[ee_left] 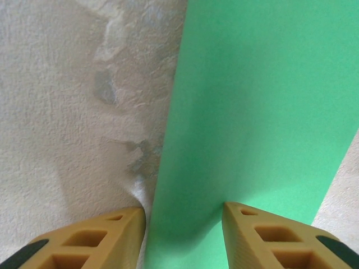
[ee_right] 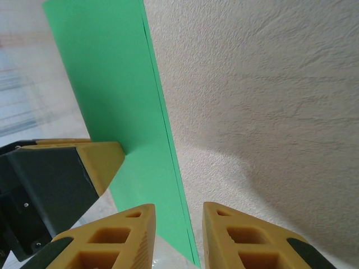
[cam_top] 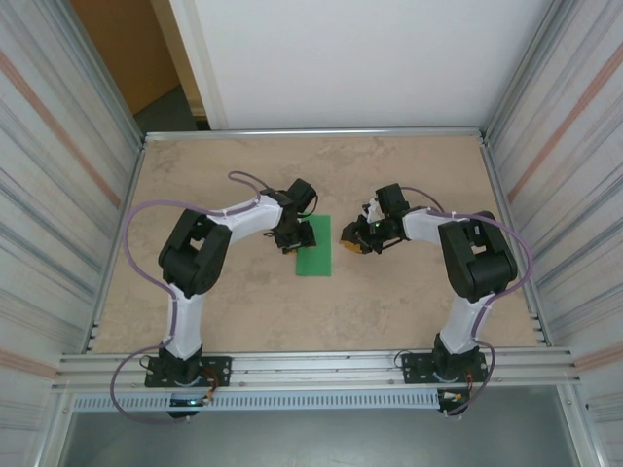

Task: Fold a paper plane with a square sheet of paper (pick it up from the middle)
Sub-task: Hold the square sheet of paper at the center of the table.

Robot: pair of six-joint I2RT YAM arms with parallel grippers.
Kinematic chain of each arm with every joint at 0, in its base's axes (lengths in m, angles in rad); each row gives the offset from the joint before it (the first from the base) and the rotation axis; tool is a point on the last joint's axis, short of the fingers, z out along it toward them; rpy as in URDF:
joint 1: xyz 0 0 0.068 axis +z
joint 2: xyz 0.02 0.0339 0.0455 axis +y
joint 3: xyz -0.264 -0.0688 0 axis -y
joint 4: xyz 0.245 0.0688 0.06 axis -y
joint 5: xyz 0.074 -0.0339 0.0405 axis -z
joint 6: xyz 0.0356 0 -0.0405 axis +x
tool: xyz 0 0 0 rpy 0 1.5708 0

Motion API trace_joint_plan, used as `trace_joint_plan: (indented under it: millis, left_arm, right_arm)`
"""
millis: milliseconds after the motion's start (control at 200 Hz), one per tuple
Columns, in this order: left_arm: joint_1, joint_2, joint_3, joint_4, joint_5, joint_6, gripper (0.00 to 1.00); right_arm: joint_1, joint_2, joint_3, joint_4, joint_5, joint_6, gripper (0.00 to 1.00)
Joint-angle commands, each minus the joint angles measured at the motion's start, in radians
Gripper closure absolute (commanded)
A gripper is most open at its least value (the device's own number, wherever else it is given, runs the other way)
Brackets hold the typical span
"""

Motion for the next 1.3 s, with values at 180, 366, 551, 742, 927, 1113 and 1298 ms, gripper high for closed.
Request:
trace_joint_plan:
  millis: [180,366,551,742,927,1113,1298]
  left_arm:
    - [-0.02,0.163,-0.062,-0.058,-0.003,-0.046,0.54]
    - [-0.02,0.172,-0.071,-0.061,-0.009,-0.056,0.54]
    - [-0.02,0.183,-0.071,-0.062,-0.01,-0.069,0.55]
    - [-0.02,0.199,-0.066,-0.062,-0.003,-0.079,0.54]
    - [-0.02,0.214,-0.068,-0.051,0.01,-0.089,0.53]
    - [-0.02,0.224,-0.072,-0.043,0.013,-0.101,0.52]
    - [-0.02,0.226,-0.085,-0.036,0.014,-0.104,0.52]
  right_arm:
    - [0.009,0.021,0.031,-0.012,-0.021,-0.041,0.73]
    - [0.016,0.025,0.031,-0.012,-0.022,-0.04,0.74]
    - [0.021,0.03,0.036,-0.009,-0.027,-0.04,0.74]
    - [0.037,0.037,0.05,-0.003,-0.038,-0.041,0.74]
    - [0.056,0.058,0.07,0.003,-0.041,-0.044,0.74]
    - [0.074,0.085,0.093,0.004,-0.042,-0.041,0.74]
    - [0.09,0.111,0.121,0.006,-0.048,-0.041,0.77]
